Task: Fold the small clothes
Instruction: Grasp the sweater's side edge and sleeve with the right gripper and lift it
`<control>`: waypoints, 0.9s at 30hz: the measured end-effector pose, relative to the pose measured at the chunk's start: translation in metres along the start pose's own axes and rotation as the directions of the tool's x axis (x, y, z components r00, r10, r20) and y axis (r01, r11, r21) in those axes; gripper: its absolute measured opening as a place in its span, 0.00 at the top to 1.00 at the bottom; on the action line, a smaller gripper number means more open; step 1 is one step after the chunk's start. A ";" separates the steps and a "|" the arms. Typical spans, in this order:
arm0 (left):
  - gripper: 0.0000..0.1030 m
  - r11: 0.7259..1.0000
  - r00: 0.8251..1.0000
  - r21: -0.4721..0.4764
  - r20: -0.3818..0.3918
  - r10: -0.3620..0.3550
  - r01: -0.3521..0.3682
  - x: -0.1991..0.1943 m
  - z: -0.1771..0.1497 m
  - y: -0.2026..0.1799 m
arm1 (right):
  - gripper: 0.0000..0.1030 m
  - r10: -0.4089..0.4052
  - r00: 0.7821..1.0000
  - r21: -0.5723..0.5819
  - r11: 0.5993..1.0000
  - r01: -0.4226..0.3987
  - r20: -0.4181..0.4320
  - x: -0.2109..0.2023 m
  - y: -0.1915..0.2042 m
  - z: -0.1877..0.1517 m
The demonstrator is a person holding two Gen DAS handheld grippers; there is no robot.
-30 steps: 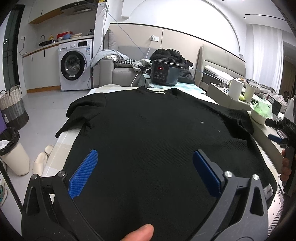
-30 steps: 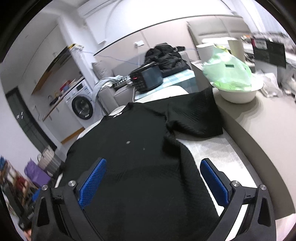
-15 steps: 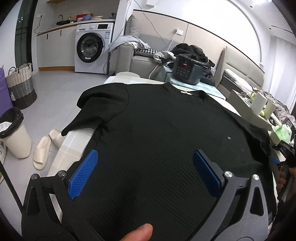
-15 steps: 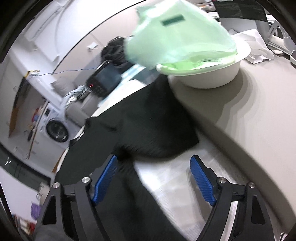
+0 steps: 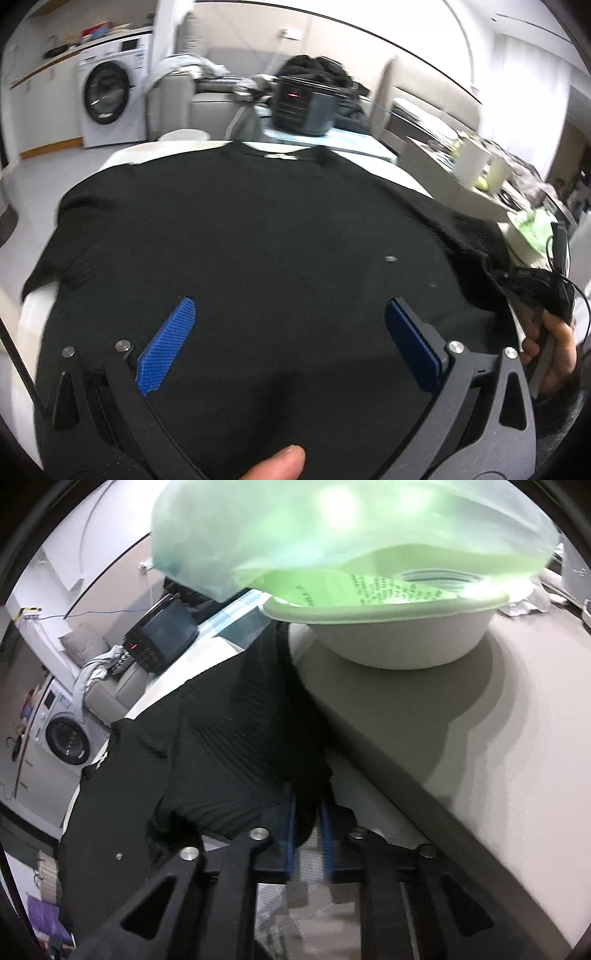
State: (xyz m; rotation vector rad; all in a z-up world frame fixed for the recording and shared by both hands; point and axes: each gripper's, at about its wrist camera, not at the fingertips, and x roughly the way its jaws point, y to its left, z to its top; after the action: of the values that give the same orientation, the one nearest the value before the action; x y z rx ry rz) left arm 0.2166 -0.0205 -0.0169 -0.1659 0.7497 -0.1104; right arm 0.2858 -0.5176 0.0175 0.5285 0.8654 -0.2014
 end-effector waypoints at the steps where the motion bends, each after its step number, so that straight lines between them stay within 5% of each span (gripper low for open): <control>1: 0.01 1.000 1.000 0.014 -0.004 -0.012 0.012 0.005 0.003 -0.010 | 0.90 -0.002 1.000 -0.022 1.000 0.002 0.009 -0.002 0.003 0.000; 9: 0.01 0.996 0.998 0.063 -0.009 -0.063 0.063 0.030 0.025 -0.059 | 0.91 -0.023 0.988 -0.217 0.974 0.057 0.155 -0.037 0.034 0.015; 15: 0.01 0.995 0.998 0.070 -0.010 -0.065 0.066 0.036 0.035 -0.060 | 0.91 0.066 0.968 -0.359 0.933 0.026 0.242 -0.063 0.077 0.044; 18: 0.01 0.996 0.998 0.064 -0.005 -0.059 0.059 0.036 0.039 -0.049 | 0.91 0.194 0.955 -0.519 0.853 -0.051 0.226 -0.073 0.117 0.048; 21: 0.01 0.999 0.999 0.030 -0.002 -0.038 0.038 0.036 0.042 -0.035 | 0.91 0.344 0.935 -0.668 0.716 -0.204 0.083 -0.070 0.168 0.035; 24: 0.01 1.000 1.000 -0.007 -0.004 -0.013 0.013 0.034 0.042 -0.017 | 0.84 0.358 0.921 -0.768 0.544 -0.339 -0.152 -0.051 0.208 -0.004; 27: 0.01 1.000 1.000 -0.023 -0.005 0.006 -0.006 0.033 0.040 -0.003 | 0.74 0.356 0.885 -0.742 0.496 -0.452 -0.301 -0.036 0.209 -0.029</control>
State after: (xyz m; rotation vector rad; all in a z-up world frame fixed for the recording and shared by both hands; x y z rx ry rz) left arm 0.2675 -0.0241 -0.0094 -0.1852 0.7570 -0.0961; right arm 0.3220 -0.3251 0.1048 -0.1386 0.8128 0.6657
